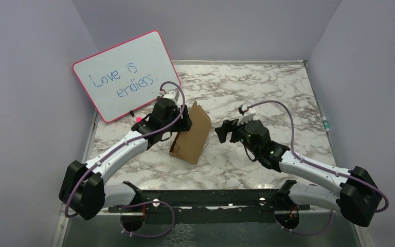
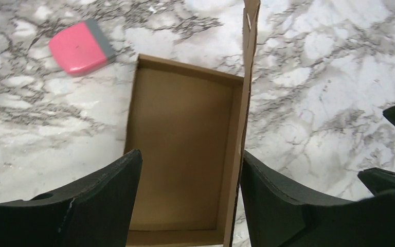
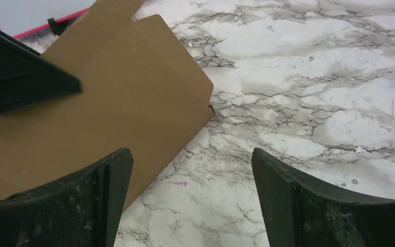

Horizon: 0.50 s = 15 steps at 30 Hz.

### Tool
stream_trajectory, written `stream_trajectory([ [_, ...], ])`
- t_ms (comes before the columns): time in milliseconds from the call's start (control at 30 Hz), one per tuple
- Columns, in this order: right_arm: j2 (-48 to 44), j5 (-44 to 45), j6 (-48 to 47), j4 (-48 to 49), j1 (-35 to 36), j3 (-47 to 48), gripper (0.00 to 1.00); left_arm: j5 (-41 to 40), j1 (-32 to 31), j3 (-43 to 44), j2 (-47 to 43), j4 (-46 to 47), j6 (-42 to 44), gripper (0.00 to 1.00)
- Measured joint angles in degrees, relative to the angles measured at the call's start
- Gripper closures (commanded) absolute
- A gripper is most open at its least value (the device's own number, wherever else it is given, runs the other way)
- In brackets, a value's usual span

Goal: Fold the paper box

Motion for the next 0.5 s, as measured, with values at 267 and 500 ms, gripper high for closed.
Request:
stream_trajectory([
  [267,9.5,-4.6,2.0,4.0,0.0,0.4,0.13,-0.3,4.2,-5.7,0.0,3.5,-1.5,0.14],
  [500,20.6,-8.3,6.3,6.6,0.0,4.0,0.12,4.4,9.7,-11.6,3.3,9.1,-4.2,0.13],
])
